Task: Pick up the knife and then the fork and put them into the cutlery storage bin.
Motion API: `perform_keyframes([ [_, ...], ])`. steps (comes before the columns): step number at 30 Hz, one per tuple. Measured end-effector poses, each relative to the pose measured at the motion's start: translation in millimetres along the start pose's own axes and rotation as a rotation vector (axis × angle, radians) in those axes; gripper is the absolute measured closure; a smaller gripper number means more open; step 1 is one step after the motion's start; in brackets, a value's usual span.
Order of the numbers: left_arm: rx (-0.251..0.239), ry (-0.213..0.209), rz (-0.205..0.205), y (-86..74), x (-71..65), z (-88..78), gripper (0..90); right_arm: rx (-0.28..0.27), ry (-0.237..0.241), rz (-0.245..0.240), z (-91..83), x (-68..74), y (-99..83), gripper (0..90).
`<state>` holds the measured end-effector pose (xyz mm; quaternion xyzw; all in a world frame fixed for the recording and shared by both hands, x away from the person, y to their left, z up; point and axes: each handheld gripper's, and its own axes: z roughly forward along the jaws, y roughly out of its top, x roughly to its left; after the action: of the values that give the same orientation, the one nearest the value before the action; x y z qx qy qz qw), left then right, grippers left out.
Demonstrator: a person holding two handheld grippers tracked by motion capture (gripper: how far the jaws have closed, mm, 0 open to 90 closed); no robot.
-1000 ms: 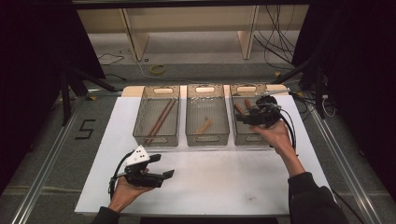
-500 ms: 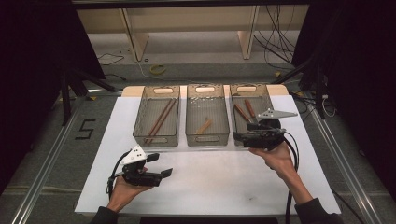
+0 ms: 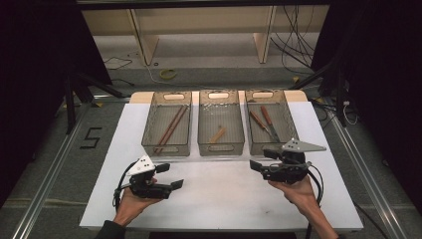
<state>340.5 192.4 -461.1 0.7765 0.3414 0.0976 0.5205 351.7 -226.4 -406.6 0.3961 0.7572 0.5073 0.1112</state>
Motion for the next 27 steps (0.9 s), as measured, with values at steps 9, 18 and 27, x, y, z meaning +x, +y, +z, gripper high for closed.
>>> perform_keyframes([
  [9, -0.012, -0.021, -0.002, 0.3, -2.9, -0.9, 17.5, -0.028, 0.013, 0.002, -8.7, 8.4, -29.0, 25.0],
  [18, -0.009, -0.036, 0.007, -0.1, -7.8, 0.6, 17.5, -0.045, 0.0, 0.011, -17.0, 8.0, -45.8, 23.2],
  [27, -0.01, -0.033, 0.005, -0.7, -7.1, 0.8, 17.5, -0.05, -0.013, -0.002, -16.2, 6.9, -46.6, 23.2],
])
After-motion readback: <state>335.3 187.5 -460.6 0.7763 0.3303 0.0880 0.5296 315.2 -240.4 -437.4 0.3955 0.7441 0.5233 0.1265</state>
